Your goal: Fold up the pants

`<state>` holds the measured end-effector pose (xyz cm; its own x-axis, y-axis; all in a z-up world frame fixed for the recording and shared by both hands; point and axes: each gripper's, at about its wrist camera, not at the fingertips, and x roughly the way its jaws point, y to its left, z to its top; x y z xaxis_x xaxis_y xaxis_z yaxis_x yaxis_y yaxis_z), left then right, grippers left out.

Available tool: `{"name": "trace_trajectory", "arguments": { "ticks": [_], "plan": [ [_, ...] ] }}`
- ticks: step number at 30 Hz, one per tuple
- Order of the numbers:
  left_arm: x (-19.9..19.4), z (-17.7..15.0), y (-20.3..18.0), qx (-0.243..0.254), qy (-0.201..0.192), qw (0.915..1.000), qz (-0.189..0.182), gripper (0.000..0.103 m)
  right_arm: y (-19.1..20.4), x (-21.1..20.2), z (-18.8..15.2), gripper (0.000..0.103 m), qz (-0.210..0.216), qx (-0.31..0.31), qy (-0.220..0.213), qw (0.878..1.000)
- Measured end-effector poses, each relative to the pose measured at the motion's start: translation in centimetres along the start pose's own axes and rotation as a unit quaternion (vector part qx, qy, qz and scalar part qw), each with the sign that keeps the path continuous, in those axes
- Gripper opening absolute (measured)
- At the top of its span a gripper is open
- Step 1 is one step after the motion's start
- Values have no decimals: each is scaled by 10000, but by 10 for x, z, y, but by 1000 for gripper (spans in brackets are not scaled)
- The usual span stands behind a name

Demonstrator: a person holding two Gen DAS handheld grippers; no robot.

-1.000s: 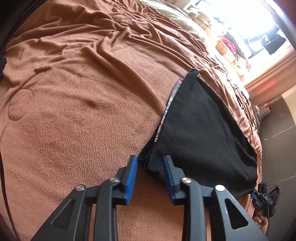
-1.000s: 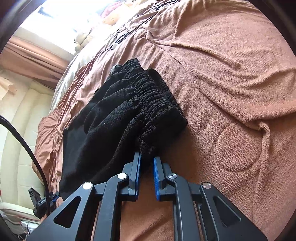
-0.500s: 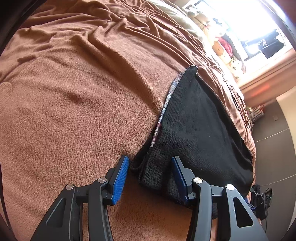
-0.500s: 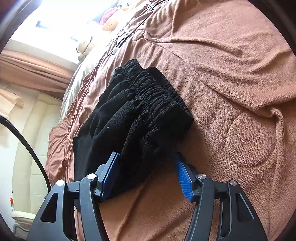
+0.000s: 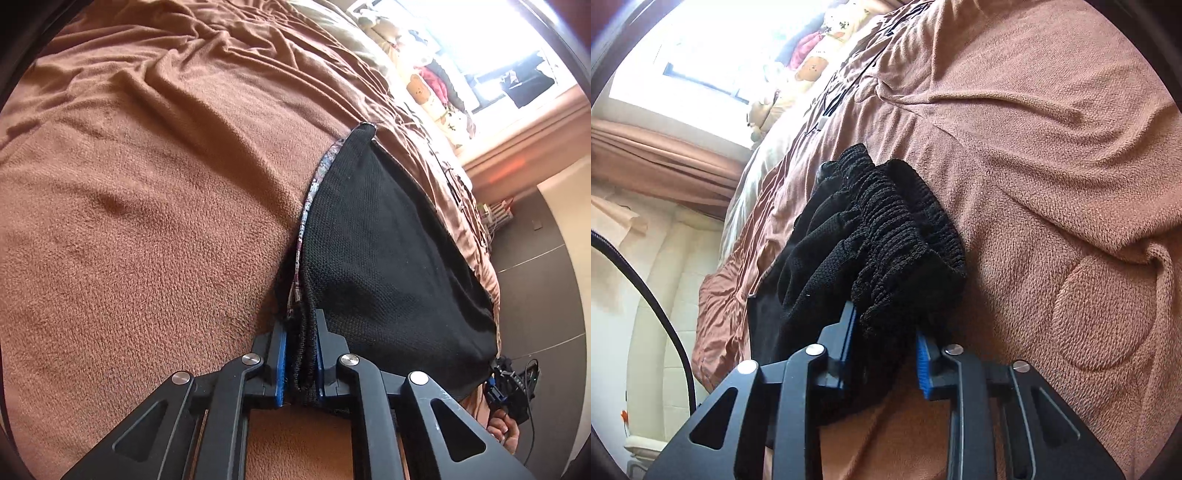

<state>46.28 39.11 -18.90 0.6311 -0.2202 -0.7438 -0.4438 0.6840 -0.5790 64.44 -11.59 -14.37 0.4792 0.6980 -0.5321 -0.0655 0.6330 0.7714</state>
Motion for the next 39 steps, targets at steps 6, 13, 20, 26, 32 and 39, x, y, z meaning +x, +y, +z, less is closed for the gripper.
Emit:
{"name": "trace_trajectory", "arguments": {
  "ticks": [6, 13, 20, 26, 32, 39],
  "plan": [
    [-22, 1, -9, -11, -198, 9997, -166, 11, 13, -15, -1, 15, 27, -218, -123, 9997],
    [-50, -8, -23, 105, -284, 9993, -239, 11, 25, -35, -3, 14, 87, -454, -95, 9989],
    [-74, -27, -18, 6, -339, 9989, -310, 11, 29, -51, -9, 14, 108, -582, 56, 9982],
    [-95, -49, -8, -136, -401, 9984, -375, 11, 34, -66, -19, 14, 80, -722, 210, 9971],
    [-117, -77, 2, -237, -454, 9979, -403, 11, 40, -82, -29, 14, 68, -892, 315, 9955],
    [-133, -112, 14, -434, -455, 9973, -383, 11, 37, -100, -40, 14, 18, -964, 422, 9944]
  ]
}}
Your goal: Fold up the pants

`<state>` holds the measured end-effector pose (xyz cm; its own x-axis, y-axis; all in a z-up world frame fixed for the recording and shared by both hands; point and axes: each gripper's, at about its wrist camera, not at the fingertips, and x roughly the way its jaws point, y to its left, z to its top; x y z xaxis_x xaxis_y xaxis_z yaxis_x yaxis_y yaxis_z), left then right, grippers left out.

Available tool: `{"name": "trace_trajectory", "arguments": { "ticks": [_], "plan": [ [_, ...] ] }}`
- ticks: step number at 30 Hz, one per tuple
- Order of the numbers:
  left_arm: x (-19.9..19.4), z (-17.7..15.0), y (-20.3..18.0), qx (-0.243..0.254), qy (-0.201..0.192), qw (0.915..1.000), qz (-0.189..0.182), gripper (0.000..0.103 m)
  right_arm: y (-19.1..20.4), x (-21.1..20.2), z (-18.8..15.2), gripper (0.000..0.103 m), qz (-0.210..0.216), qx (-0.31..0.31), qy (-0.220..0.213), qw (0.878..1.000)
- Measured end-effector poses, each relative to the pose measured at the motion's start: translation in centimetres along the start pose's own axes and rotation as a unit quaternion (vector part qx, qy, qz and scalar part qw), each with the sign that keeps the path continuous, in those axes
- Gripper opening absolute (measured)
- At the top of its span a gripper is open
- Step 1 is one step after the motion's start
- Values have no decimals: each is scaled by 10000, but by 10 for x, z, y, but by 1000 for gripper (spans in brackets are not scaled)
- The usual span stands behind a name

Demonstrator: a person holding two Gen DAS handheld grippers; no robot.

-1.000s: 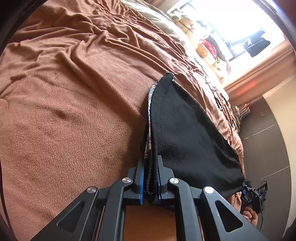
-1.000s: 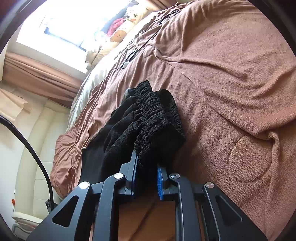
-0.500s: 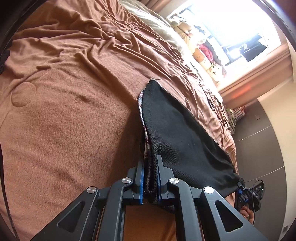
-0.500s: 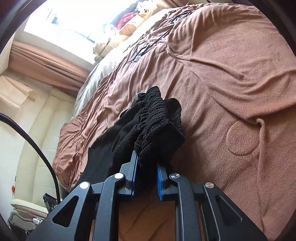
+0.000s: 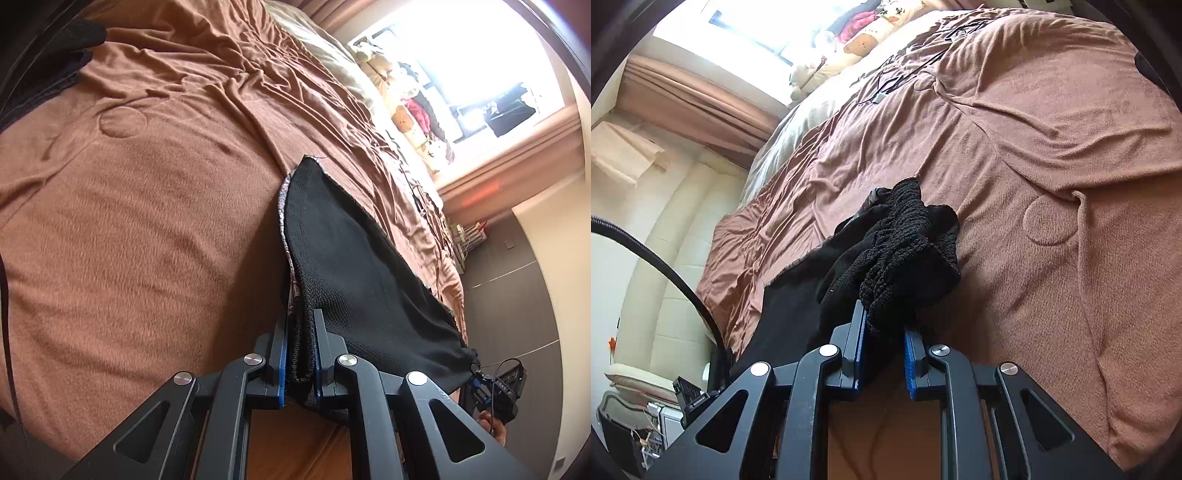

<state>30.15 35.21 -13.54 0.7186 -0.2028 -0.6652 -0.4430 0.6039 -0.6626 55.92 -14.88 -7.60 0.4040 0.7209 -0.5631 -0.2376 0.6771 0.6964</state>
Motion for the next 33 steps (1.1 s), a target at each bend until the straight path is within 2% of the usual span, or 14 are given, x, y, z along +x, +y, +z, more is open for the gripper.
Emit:
{"name": "trace_trajectory", "arguments": {
  "ticks": [7, 14, 19, 22, 25, 27, 29, 33],
  "plan": [
    [-19, -30, 6, -147, -27, 9999, 30, 11, 2, -11, -8, 14, -101, -99, 124, 9998],
    [-26, -54, 10, -305, 145, 9994, 87, 11, 4, -19, -8, 14, -237, -238, 240, 9991],
    [-14, -64, 18, -396, 359, 9984, 175, 11, -3, -21, -12, 14, -378, -208, 246, 9988],
    [3, -66, 23, -440, 627, 9962, 409, 13, -9, -9, -15, 16, -780, -167, 403, 9960],
    [9, -68, 25, -450, 706, 9948, 579, 18, -7, -1, -19, 25, -1117, -166, 548, 9921],
    [7, -67, 27, -497, 667, 9950, 549, 23, 1, -6, -20, 45, -1326, -334, 436, 9896],
    [7, -67, 28, -500, 642, 9952, 535, 25, 11, -17, -18, 54, -1600, -496, 186, 9857],
    [8, -69, 29, -507, 632, 9952, 540, 25, 30, -32, -15, 54, -1447, -721, -49, 9868]
  ]
}}
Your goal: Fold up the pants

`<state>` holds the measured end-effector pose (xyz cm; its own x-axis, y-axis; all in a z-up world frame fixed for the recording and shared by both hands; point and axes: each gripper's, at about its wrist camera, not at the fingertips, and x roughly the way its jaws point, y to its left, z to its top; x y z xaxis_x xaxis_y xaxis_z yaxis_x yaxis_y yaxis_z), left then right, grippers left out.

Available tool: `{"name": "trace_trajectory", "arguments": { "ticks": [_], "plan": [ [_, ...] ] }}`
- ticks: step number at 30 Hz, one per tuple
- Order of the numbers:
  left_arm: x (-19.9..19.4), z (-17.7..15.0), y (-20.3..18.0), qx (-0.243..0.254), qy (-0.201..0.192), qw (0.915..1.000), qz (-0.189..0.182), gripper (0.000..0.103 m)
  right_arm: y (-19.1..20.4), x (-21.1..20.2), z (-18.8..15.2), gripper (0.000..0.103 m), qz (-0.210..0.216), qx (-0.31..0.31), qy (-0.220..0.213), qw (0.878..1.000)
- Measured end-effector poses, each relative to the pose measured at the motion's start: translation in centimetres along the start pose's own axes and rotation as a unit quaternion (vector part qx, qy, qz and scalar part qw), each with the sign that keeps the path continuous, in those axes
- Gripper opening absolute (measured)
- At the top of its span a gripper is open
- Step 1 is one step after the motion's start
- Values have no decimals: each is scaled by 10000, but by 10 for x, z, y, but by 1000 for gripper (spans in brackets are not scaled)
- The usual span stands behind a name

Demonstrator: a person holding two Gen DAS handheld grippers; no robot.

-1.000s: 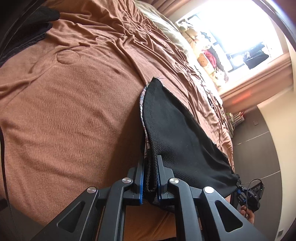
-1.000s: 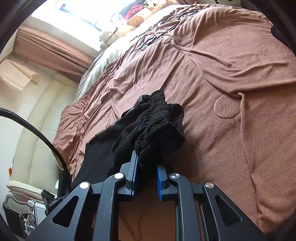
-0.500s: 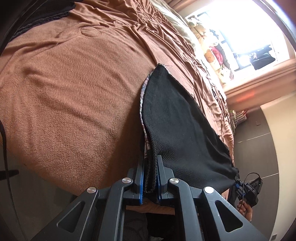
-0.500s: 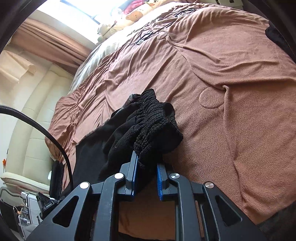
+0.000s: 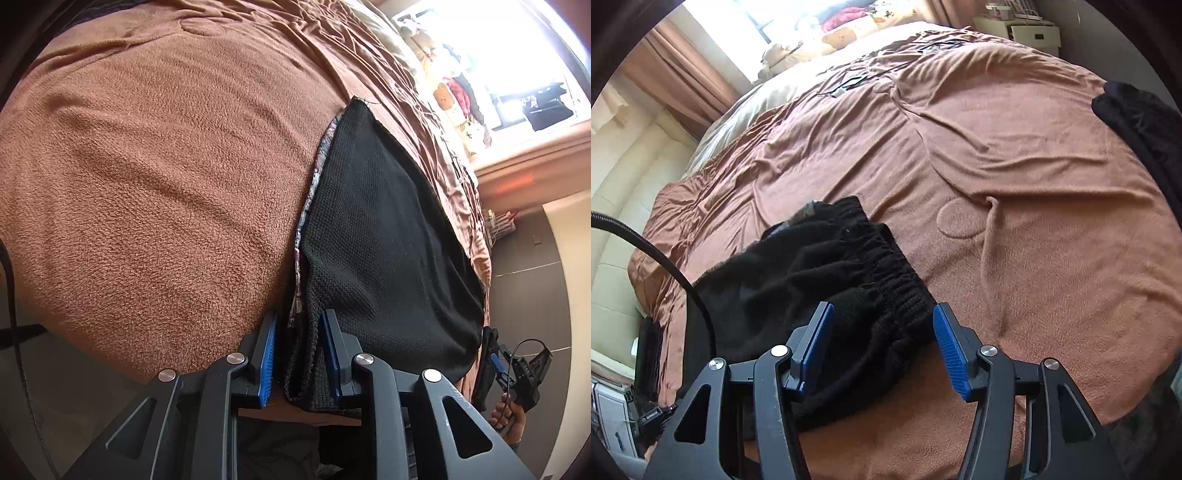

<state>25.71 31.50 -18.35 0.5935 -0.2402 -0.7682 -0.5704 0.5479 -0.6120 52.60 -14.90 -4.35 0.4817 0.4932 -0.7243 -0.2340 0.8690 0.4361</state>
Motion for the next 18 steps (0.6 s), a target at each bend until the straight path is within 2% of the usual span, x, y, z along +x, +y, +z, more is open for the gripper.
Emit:
{"name": "trace_trajectory", "arguments": {
  "ticks": [3, 10, 18],
  "plan": [
    [-1, 0, 1, -31, -41, 10000, -1, 26, 25, 1, -2, 54, 109, -314, -7, 9994],
    [-2, -3, 1, -91, -85, 9999, 16, 26, 81, 32, -11, 54, 384, -905, 277, 9948],
    [-1, -4, 2, -171, -107, 9998, 21, 26, 136, 80, -16, 54, 339, -1484, 545, 9868]
  ]
}}
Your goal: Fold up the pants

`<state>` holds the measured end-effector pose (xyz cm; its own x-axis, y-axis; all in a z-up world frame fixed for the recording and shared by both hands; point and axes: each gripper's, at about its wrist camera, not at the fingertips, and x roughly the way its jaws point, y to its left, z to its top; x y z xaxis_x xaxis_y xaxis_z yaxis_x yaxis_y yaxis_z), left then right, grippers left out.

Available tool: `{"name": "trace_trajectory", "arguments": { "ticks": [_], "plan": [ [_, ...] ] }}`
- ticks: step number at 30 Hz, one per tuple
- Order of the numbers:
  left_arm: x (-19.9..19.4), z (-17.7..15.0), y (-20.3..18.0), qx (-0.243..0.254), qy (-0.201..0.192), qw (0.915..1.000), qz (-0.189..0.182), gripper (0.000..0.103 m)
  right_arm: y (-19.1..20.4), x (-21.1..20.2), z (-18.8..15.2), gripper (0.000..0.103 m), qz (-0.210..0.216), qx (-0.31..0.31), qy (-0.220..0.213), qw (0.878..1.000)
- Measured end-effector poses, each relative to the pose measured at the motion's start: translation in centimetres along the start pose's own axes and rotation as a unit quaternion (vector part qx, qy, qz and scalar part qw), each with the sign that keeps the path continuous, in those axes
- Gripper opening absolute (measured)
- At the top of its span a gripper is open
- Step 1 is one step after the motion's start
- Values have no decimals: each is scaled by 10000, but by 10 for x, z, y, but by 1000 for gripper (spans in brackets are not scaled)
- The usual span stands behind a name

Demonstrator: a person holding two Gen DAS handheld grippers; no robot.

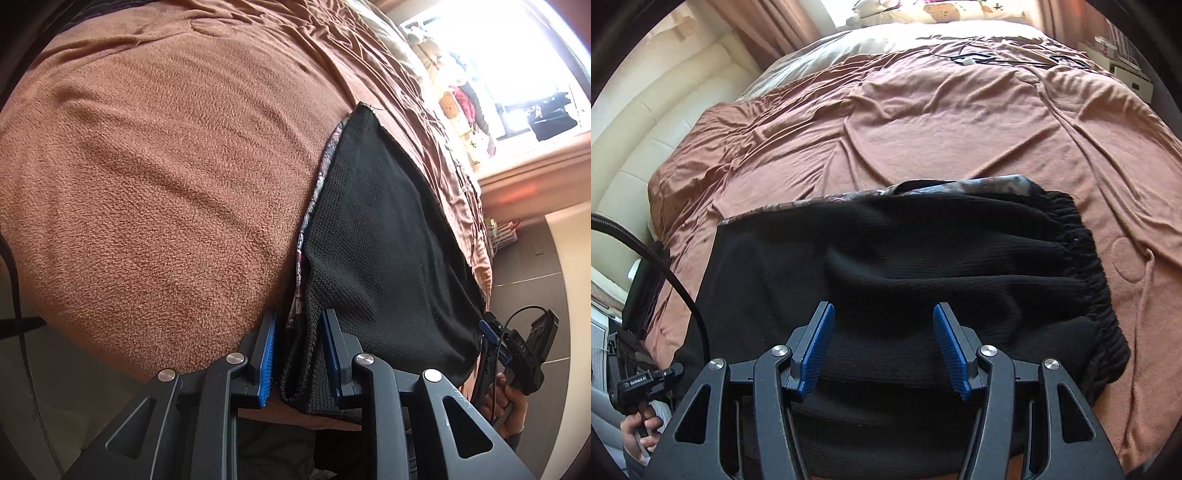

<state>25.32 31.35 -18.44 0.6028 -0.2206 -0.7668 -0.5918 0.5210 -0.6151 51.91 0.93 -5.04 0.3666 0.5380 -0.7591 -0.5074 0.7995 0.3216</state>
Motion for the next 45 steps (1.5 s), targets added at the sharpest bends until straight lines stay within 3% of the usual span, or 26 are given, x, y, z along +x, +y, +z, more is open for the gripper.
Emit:
{"name": "trace_trajectory", "arguments": {
  "ticks": [11, 18, 20, 26, 45],
  "plan": [
    [0, 4, 4, -104, 14, 9999, -33, 26, 59, 59, 9, 54, -46, -654, 444, 9969],
    [-2, 5, 9, -151, 22, 9999, -79, 26, 84, 84, -3, 54, -519, -893, 631, 9926],
    [-2, 5, 9, -157, 28, 9998, -82, 26, 85, 95, -1, 52, -631, -835, 719, 9919],
    [-1, 5, 10, -239, 19, 9997, -93, 26, 86, 126, 21, 35, -872, -591, 739, 9917],
    [-7, -4, 25, -849, -79, 9959, -292, 26, 92, 190, 84, 34, -1079, -533, 664, 9905]
  ]
}}
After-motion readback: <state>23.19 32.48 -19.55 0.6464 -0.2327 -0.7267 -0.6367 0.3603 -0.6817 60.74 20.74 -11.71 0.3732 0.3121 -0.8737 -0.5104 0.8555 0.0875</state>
